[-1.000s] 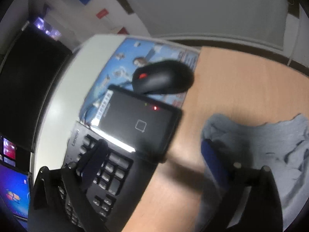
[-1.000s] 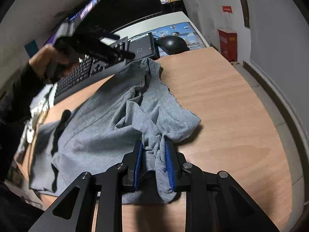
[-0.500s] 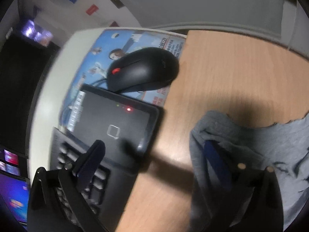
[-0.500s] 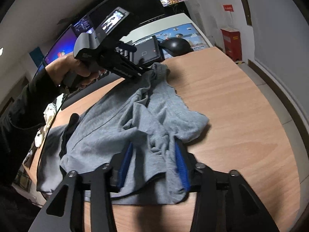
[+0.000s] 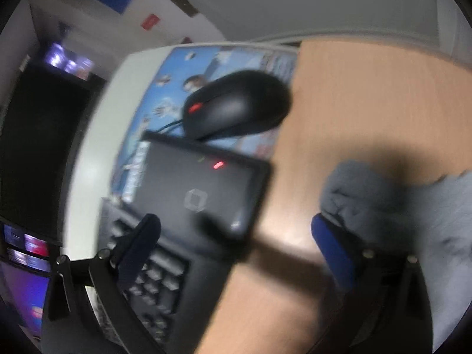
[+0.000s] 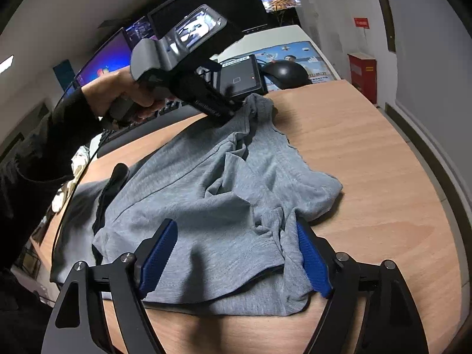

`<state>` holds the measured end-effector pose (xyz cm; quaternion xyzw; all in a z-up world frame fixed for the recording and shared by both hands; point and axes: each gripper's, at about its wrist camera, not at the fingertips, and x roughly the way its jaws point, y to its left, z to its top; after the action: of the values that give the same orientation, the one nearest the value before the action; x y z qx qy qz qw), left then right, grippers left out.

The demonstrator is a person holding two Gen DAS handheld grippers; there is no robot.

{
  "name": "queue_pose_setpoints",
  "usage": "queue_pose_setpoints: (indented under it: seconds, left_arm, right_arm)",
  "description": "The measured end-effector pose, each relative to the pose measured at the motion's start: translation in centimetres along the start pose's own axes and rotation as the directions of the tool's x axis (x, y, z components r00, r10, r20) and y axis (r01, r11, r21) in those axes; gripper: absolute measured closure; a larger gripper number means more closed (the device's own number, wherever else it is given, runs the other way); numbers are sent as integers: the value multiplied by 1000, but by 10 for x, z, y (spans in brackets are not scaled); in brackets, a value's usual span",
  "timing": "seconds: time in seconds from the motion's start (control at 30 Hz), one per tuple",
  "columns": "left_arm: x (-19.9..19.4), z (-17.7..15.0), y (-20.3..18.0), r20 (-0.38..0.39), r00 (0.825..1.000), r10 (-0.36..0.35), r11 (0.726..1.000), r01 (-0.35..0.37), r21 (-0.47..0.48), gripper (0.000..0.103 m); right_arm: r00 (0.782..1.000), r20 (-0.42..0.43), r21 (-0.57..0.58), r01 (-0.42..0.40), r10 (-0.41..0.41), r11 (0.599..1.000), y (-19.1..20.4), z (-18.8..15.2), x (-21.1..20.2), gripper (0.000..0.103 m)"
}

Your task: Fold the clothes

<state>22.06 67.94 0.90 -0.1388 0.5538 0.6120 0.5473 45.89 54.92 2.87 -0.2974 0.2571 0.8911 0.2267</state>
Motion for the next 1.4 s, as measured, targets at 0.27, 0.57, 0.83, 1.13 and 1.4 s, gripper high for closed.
queue_pose_setpoints:
  seconds: [0.27,0.57,0.83,1.13,1.4]
  left_arm:
    - [1,1,-7,12,980,-199,974,199,-104,103]
    - [-84,-25,29,167,968,-187,948,222,-229,101]
    - [-146,-94,61,166,975,-149,905,202,-375,98]
    - [-192,-231,-33,76,990,-122,865,144,-481,14]
    - [-211,-319,-108,52,989,-135,711,133,-690,14]
  right_arm:
    - [997,-14,36,82,-81,996,-11,2,-1,79]
    - [981,173,6,-85,83,996,16,9,-55,86]
    - [981,151,-49,-113,119,992,74,24,-59,90]
    - [985,128,-37,125,-119,991,40,11,-96,57]
    - [977,-211,-636,-143,7,758,140,51,18,50]
